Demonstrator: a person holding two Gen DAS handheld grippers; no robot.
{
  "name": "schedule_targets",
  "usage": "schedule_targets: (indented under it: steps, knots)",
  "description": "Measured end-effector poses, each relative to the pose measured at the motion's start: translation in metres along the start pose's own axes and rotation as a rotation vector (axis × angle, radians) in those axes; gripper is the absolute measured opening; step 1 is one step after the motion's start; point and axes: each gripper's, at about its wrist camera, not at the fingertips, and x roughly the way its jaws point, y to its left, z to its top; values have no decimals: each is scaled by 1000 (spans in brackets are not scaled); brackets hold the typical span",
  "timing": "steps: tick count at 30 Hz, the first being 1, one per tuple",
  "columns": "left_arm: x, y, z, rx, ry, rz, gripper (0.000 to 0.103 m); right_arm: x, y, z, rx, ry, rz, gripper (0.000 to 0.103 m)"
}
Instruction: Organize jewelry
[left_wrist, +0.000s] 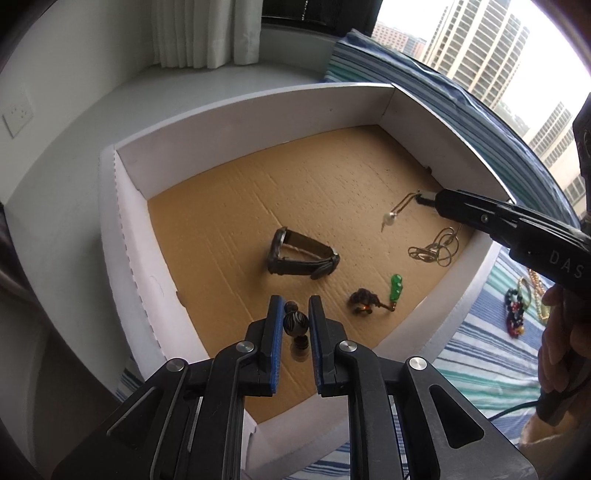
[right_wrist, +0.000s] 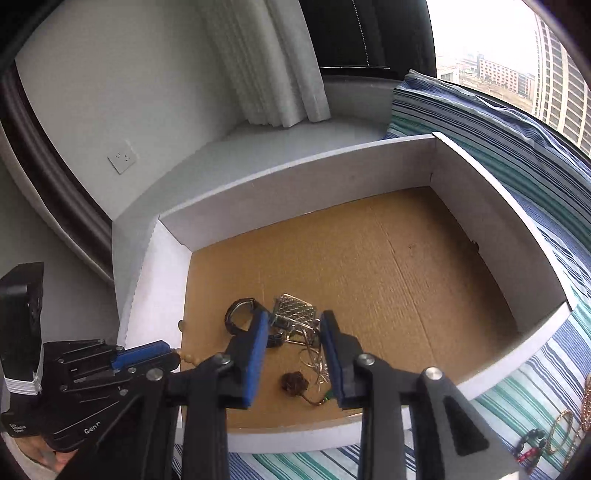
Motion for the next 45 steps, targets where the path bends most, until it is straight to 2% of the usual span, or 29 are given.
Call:
schedule_targets:
  steps: [1, 2, 4, 6, 7, 10, 16, 20, 27, 30, 33, 38, 45]
  knots:
    - [-2, -1, 0, 3, -13, 18, 19, -1, 1, 0, -4, -9, -6, 42]
    - [-4, -2, 0, 6, -27, 29, 35, -6, 1, 1, -5, -26, -11, 47]
    - [-12, -3, -1, 10, -61, 35, 55, -23, 1, 0, -2, -71, -19, 50]
    - [-21, -10, -4, 26, -92, 34, 59, -45, 0, -3, -5, -109, -37, 53]
    - [-25, -15, -6, 36, -103, 28, 60, -56, -1, -7, -13, -128, -55, 59]
    - [-39, -36, -15, 77, -136, 0, 72, -91, -5, -26, -25, -167, -120, 69]
    - [-59, -99, -53, 209, -207, -109, 87, -140, -29, -93, 21, -183, -230, 72]
    - [-56, -143, -79, 303, -215, -179, 90, -166, -51, -149, 88, -198, -347, 72]
    - [-32, -200, -121, 420, -140, -257, 91, -206, -96, -249, 275, -218, -544, 72]
    - [-24, -214, -136, 447, -104, -271, 91, -215, -109, -283, 337, -206, -597, 72]
    - [-21, -223, -146, 476, -93, -264, 91, -220, -115, -312, 383, -188, -612, 73]
    - [-18, -228, -153, 496, -81, -264, 91, -219, -118, -337, 449, -174, -606, 77]
    - [-15, -234, -156, 506, -75, -249, 92, -218, -119, -340, 448, -188, -632, 77]
